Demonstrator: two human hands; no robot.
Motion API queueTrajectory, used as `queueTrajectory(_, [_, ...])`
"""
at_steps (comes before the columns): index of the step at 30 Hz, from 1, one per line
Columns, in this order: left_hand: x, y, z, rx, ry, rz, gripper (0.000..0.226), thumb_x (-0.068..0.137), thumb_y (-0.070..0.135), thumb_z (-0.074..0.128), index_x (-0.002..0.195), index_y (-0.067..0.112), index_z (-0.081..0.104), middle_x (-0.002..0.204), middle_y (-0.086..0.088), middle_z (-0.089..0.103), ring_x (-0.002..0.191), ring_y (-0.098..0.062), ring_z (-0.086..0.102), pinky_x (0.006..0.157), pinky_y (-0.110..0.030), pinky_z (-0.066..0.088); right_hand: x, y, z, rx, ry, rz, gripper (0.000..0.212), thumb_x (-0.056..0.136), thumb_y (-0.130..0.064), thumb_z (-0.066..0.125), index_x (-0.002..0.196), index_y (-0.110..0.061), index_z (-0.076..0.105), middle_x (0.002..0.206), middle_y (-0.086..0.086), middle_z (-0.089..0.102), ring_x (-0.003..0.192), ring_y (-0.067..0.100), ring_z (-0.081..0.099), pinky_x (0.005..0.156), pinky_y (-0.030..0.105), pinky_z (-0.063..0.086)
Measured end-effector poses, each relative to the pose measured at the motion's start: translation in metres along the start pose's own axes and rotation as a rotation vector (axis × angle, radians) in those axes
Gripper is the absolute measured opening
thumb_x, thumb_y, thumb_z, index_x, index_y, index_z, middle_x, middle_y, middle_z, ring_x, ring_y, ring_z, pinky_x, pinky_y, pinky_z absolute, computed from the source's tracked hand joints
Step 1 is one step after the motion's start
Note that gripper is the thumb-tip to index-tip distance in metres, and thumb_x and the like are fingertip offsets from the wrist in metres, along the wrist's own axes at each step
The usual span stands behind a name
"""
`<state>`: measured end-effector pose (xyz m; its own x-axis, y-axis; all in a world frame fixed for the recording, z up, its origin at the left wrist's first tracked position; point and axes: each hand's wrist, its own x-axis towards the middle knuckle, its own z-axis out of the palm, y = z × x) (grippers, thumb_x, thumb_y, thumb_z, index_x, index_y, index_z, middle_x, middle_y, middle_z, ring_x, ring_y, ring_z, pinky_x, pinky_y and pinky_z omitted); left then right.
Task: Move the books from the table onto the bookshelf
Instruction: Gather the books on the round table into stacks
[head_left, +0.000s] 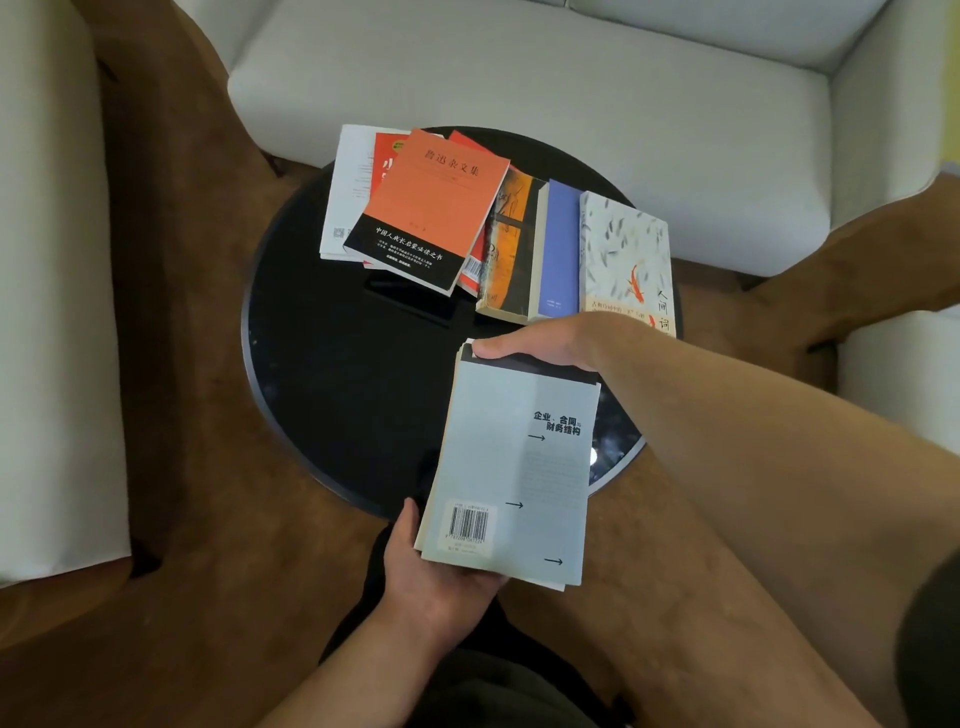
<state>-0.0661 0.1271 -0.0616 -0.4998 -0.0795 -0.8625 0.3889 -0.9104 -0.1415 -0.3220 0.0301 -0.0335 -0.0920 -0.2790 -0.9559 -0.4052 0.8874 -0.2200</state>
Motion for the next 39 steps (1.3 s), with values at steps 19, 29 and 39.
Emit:
queueTrajectory(19, [0.012,0.049,0.005,0.828,0.057,0.268,0.045,0.099,0.051,0.048,0.122,0.020,0.073,0.120,-0.017,0.074,0.112,-0.040,0.070,0.103,-0.061,0.049,-0.045,0.122,0.142,1.168,0.427,-0.300,0.038,0.108,-0.036,0.045,0.134,-0.014,0.063,0.125,-0.001,0.073,0.107,0.017,0.069,0.092,0.037,0.052])
queueTrajectory(29, [0.012,0.051,0.013,0.946,-0.084,0.247,0.066,0.078,0.043,0.073,0.138,0.020,0.056,0.129,-0.016,0.070,0.116,-0.039,0.068,0.098,-0.058,0.052,-0.026,0.125,0.165,1.315,0.070,-0.392,0.053,0.094,-0.052,0.055,0.144,-0.033,0.049,0.139,0.008,0.066,0.127,0.035,0.064,0.109,0.061,0.048])
queueTrajectory(39, [0.009,0.057,0.027,1.086,0.026,0.357,0.059,0.084,0.048,0.068,0.137,0.027,0.055,0.128,-0.008,0.071,0.117,-0.034,0.068,0.104,-0.061,0.049,-0.034,0.125,0.113,1.005,0.366,-0.335,0.028,0.108,-0.041,0.044,0.117,-0.022,0.064,0.115,0.001,0.073,0.107,0.021,0.069,0.082,0.030,0.054])
